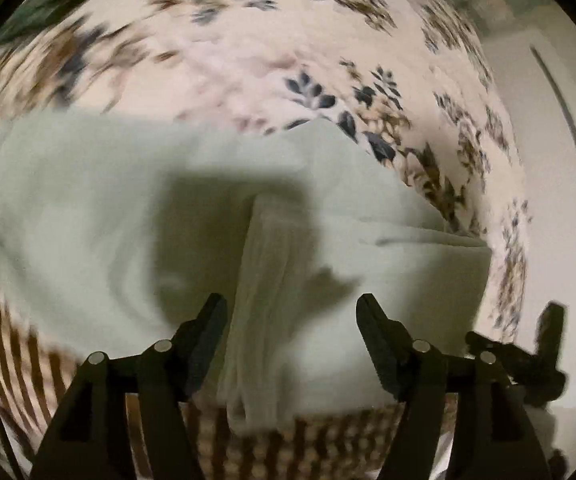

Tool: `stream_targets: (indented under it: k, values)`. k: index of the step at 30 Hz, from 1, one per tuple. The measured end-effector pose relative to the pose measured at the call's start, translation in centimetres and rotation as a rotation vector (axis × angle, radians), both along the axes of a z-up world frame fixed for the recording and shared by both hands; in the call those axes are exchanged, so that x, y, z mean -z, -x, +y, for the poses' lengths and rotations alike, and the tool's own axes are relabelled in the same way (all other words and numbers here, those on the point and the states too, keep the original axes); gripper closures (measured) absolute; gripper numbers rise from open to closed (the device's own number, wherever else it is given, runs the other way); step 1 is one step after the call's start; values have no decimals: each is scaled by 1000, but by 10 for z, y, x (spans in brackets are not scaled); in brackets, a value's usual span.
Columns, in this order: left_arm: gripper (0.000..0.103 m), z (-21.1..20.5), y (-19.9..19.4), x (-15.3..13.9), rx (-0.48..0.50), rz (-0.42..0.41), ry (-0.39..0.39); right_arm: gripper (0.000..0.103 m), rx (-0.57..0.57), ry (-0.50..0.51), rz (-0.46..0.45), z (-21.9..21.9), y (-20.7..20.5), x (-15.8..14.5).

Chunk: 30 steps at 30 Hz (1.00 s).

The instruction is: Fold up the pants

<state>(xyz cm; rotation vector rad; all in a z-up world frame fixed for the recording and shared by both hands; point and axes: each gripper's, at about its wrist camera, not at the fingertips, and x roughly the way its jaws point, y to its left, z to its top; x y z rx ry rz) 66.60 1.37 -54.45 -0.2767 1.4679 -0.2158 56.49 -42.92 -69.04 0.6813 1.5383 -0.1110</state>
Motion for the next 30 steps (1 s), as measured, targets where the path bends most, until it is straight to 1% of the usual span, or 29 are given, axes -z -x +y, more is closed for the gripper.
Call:
stream_targets:
  k: [2,3,4,5,6,8,10,11,12,13,14,15,16,17,19,20,21,22,23,24,26,27,28,29,30]
  values:
    - [38,-8,-19,22,26,31,16,22,1,-1,-10,5,-10,-2]
    - [46,-12,-27,34,32,45,11,21,-2,5,-10,8,-16,-3]
    - [57,-19,-29,39,44,41,5,21,-4,4,-17,9,-18,-2]
    - [76,-24,-31,43,67,21,-22,22,-8,5,-21,13,-19,-3]
    - [83,-32,-27,41,96,-6,-52,22,-18,19,-22,15,-23,-2]
    - [90,-25,-17,28,92,-55,-50,22,-32,41,-25,15,-26,2]
    - [91,-19,-13,1,59,-134,-20,22,-28,45,-24,16,-30,8]
    - [91,-16,-12,-15,35,-179,7,22,-22,43,-25,14,-32,9]
    - [94,-17,-13,-28,17,-218,6,22,-18,43,-23,14,-34,12]
    - [94,-15,-12,-37,0,-261,-13,22,-13,44,-21,13,-34,15]
    - [94,-15,-15,-36,-6,-274,-34,22,-4,43,-18,11,-33,18]
    - [94,-12,-21,-30,-23,-267,-62,22,4,45,-14,9,-30,20]
    - [94,-6,-29,-18,-54,-233,-56,22,17,43,-7,7,-28,23]
    - [94,5,-35,-1,-91,-175,-41,22,29,36,1,4,-26,26]
    - [94,18,-41,23,-114,-103,-60,22,60,17,11,1,-20,31]
    - [93,25,-43,38,-127,-41,-48,22,84,-1,16,-1,-17,34]
    - [92,33,-40,43,-152,-3,-15,21,96,-12,20,-2,-15,35]
    - [91,42,-34,45,-187,20,53,21,110,-28,22,-3,-12,36]
    - [81,48,-25,43,-216,30,113,22,116,-38,19,-3,-10,35]
    - [61,52,-16,41,-230,42,150,21,126,-51,8,-4,-7,32]
    - [40,57,5,40,-262,77,234,21,145,-70,-21,-4,1,23]
    - [40,56,17,44,-275,112,276,21,149,-75,-30,-4,5,20]
    - [40,53,23,46,-274,140,297,21,149,-79,-32,-3,8,18]
    - [40,49,30,50,-265,164,295,21,145,-80,-30,-3,12,17]
    - [40,42,36,51,-240,166,273,21,136,-75,-22,1,13,18]
